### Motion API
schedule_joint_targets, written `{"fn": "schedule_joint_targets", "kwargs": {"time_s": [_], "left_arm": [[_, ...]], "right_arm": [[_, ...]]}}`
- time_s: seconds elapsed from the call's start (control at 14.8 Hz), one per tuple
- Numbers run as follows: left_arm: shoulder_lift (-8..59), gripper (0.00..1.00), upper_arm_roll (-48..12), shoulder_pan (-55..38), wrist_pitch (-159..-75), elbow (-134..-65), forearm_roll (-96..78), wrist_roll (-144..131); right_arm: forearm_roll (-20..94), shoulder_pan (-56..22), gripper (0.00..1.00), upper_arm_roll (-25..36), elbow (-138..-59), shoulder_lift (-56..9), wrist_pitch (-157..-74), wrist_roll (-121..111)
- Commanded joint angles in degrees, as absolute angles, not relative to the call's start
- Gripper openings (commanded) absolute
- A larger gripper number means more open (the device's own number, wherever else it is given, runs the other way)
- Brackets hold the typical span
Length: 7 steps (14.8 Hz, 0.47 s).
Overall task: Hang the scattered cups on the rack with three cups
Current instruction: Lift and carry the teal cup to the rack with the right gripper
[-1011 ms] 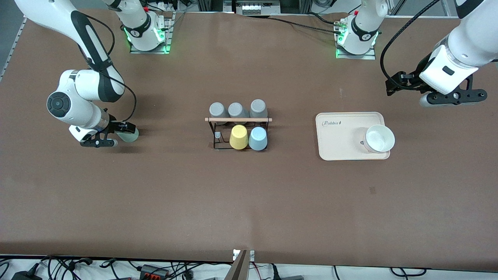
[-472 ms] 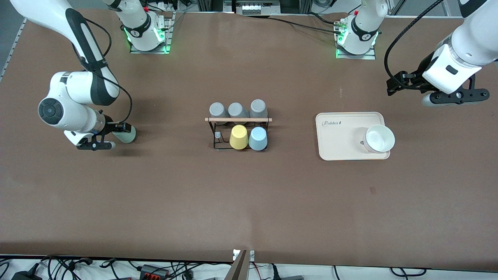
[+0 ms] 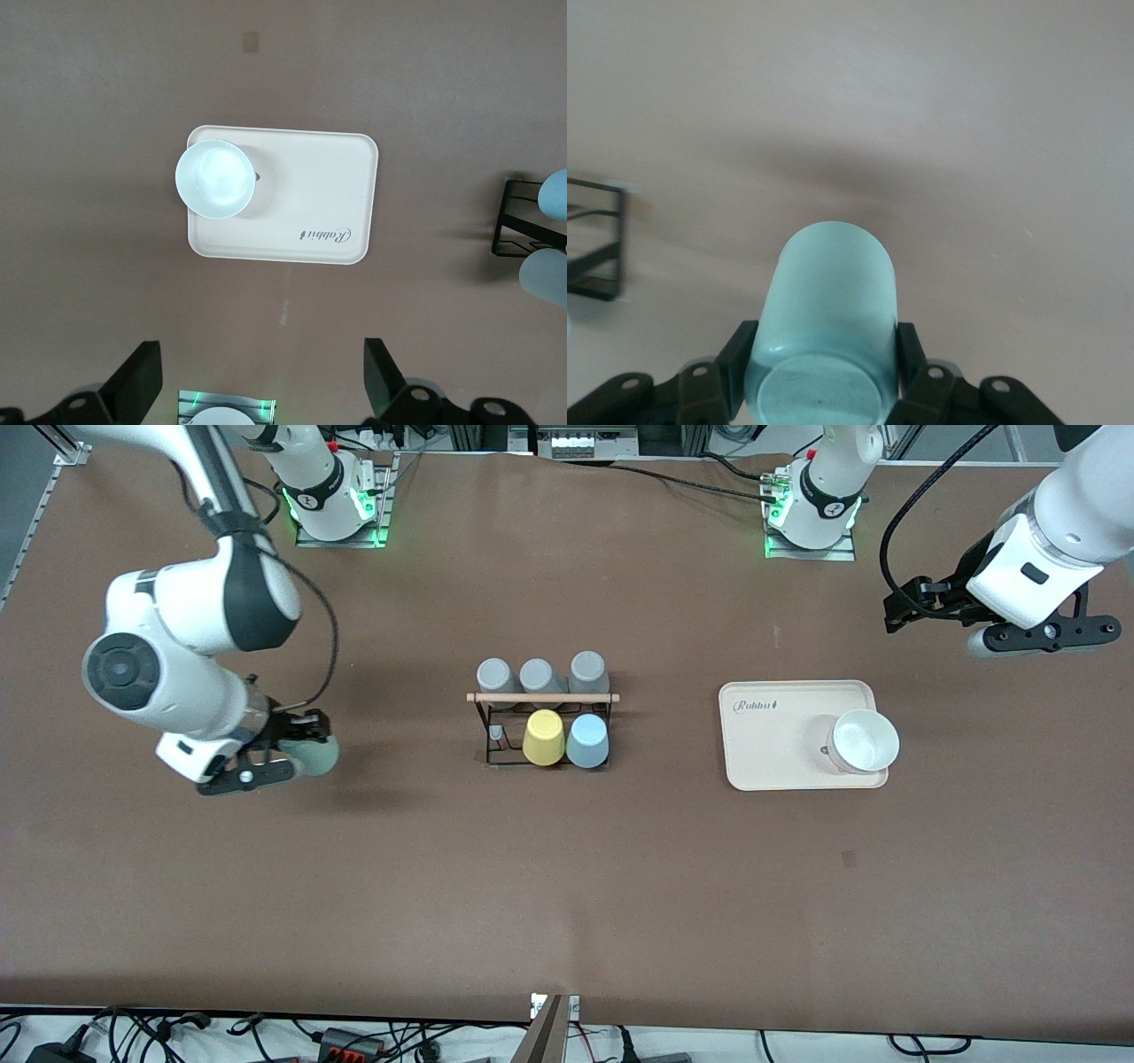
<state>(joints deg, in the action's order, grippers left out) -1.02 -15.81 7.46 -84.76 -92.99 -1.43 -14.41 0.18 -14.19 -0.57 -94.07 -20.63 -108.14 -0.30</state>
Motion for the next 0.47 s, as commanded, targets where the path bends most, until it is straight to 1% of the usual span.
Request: {"fn": "schedule_joint_targets", "kwargs": {"time_s": [0.0,0.2,0.4], "left_arm": [[-1.7,1.00,-15.6,7.7,-84.1,-92.5,-2.6,-13.9],[-1.7,1.00,-15.6,7.7,-84.3,-92.5,-2.5,-9.8],[-1.7,1.00,-15.6,8.1,-84.1,-92.5,-2.5,-7.1]], "right_arm": [[1.1,-17.5,0.23,-0.1,-85.0,-25.8,-103.7,-0.6],[1.0,-21.2,0.23,-0.2,-83.6,-26.0,-104.3,-0.2],[3.9,-23.5,0.23,-0.2,-81.4,-27.2,-105.4,7.9]]}}
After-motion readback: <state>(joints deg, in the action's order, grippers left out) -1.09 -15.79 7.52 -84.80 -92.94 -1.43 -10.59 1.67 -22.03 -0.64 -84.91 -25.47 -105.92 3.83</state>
